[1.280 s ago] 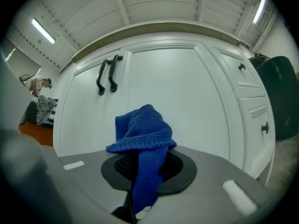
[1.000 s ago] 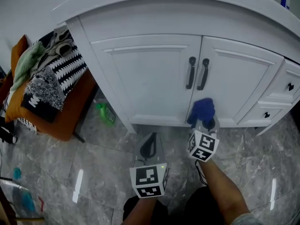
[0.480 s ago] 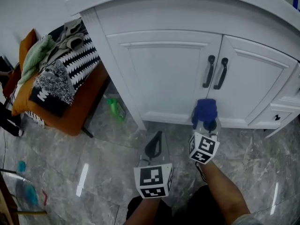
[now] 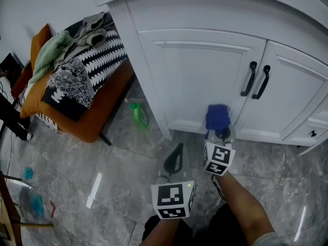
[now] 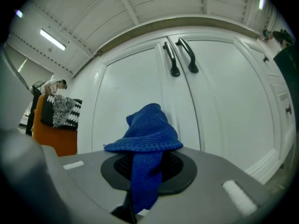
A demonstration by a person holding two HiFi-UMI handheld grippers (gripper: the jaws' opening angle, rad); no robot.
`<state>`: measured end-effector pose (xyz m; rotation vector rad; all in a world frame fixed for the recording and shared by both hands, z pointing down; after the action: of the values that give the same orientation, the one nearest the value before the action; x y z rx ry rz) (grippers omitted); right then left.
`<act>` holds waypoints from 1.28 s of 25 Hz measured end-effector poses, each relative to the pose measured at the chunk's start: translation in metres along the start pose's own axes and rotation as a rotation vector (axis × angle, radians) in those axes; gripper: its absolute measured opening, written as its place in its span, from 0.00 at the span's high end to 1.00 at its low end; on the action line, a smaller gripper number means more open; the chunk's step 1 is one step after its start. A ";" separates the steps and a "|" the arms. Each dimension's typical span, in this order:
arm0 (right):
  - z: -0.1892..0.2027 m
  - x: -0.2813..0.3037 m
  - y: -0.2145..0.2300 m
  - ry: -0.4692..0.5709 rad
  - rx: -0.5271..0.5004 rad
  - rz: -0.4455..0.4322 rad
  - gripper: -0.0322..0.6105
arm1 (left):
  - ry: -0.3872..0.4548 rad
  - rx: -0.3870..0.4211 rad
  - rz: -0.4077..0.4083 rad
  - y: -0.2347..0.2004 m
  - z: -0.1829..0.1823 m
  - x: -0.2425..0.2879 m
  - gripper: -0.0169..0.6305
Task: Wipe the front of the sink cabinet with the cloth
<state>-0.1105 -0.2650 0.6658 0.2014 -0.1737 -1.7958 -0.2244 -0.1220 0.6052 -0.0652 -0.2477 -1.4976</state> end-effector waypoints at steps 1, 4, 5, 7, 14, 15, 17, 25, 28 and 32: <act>0.002 0.002 -0.004 -0.002 0.004 0.003 0.85 | -0.002 -0.001 0.000 -0.001 0.001 -0.001 0.96; 0.011 0.006 -0.022 -0.014 0.009 -0.027 0.84 | 0.003 -0.010 -0.006 -0.007 0.000 -0.006 0.96; 0.015 0.008 -0.031 -0.023 0.007 -0.047 0.84 | 0.004 -0.011 -0.013 -0.010 0.000 -0.008 0.96; 0.021 0.013 -0.048 -0.030 0.007 -0.074 0.84 | 0.003 -0.015 -0.022 -0.018 0.001 -0.011 0.96; 0.030 0.024 -0.086 -0.047 0.023 -0.148 0.84 | 0.013 -0.010 -0.036 -0.030 0.001 -0.015 0.96; 0.032 0.026 -0.093 -0.060 0.020 -0.161 0.84 | 0.012 -0.011 -0.034 -0.030 0.002 -0.015 0.96; 0.036 0.029 -0.110 -0.088 -0.001 -0.205 0.84 | 0.011 -0.014 -0.032 -0.031 0.003 -0.016 0.96; 0.048 0.040 -0.146 -0.137 0.016 -0.314 0.84 | 0.033 -0.038 -0.065 -0.050 0.000 -0.022 0.96; 0.050 0.042 -0.146 -0.185 0.034 -0.354 0.84 | 0.040 -0.047 -0.062 -0.054 -0.004 -0.021 0.96; 0.058 0.035 -0.157 -0.338 0.037 -0.511 0.84 | 0.036 -0.054 -0.061 -0.048 -0.002 -0.020 0.96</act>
<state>-0.2803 -0.2618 0.6855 -0.0411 -0.4254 -2.3300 -0.2733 -0.1068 0.5943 -0.0743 -0.1815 -1.5653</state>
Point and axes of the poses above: the fingertips, and each gripper's own axes: x forward along the fingers, y to its right, z out of its underside, the point moved 2 cm from there along -x, backward along the fingers, and after that the axes turned 9 degrees about x, right-handed, at the moved point
